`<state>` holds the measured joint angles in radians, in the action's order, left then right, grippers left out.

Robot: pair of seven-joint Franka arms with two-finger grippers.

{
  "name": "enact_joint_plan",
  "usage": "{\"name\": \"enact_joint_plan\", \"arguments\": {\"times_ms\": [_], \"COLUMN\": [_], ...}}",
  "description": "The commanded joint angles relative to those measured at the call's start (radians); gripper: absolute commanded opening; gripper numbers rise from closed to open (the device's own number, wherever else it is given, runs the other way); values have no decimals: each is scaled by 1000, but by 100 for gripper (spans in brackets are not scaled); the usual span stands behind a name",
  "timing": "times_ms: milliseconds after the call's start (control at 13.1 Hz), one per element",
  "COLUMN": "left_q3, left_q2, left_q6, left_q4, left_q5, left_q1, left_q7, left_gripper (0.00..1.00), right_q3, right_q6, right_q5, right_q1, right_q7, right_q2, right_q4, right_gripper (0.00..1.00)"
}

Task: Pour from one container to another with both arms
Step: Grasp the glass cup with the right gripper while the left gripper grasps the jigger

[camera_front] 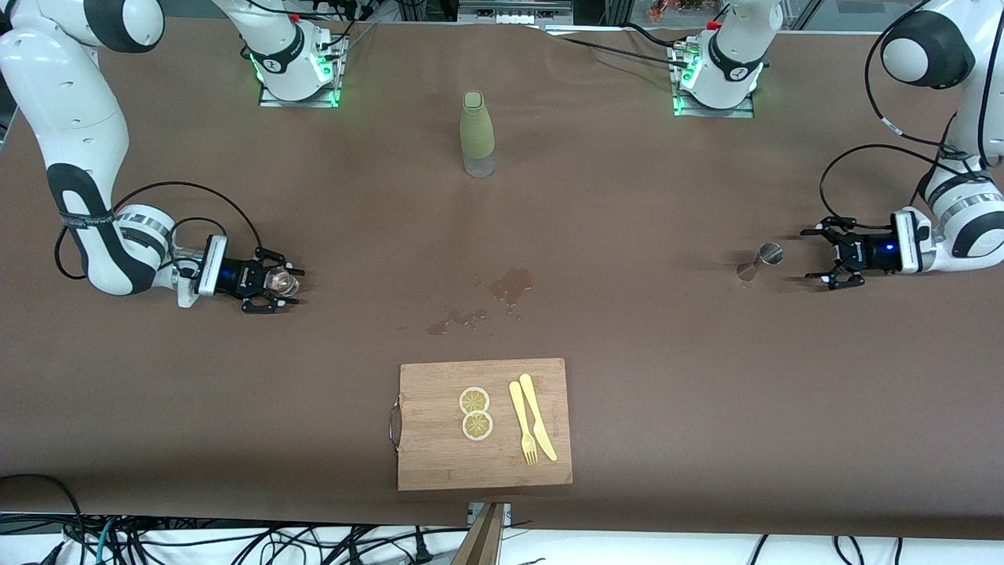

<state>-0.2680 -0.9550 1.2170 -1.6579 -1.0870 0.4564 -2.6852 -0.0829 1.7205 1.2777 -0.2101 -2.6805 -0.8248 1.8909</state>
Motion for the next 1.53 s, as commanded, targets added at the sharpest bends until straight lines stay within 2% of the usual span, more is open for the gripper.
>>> {"name": "enact_joint_plan", "arguments": {"times_ms": [0,77,153,230,383,919,1073,1149,1302,1456], "left_q3": [12,21,30,36,36,41,41,41,41,39], "left_q2": [-28,-36,-48,-59,-68,-73,-71,-70,-70,-68], "left_q6": [3,6,7,9,9,1,-4,-5,-22,-22], "left_q4": [4,6,6,6,4,4,4,4,4,4], "left_q5": [-53,-62,-77,-89,-94,-79,-77,-77,-76,-61], "left_q1": [-39,-53,-61,-74,-96,-108,-108,-107,-107,-102], "left_q7": [-120,-122,-122,-127,-127,-128,-130,-130,-130,-130], "left_gripper": [100,100,100,100,100,99,78,72,60,45], "right_q3": [0,0,0,0,2,84,86,88,130,144], "right_q6": [-25,-36,-53,-93,-120,-154,-154,-154,-142,-144], "right_q5": [22,22,20,20,19,15,17,17,22,22], "right_q1": [-2,-2,-2,1,20,48,54,61,74,112], "right_q7": [-12,-7,4,39,97,254,257,258,274,390], "right_q2": [-4,-5,-4,-4,-4,4,4,6,4,4], "right_q4": [5,4,2,-4,-30,-108,-108,-113,-148,-197], "right_gripper": [38,27,25,14,4,1,1,0,0,0]}}
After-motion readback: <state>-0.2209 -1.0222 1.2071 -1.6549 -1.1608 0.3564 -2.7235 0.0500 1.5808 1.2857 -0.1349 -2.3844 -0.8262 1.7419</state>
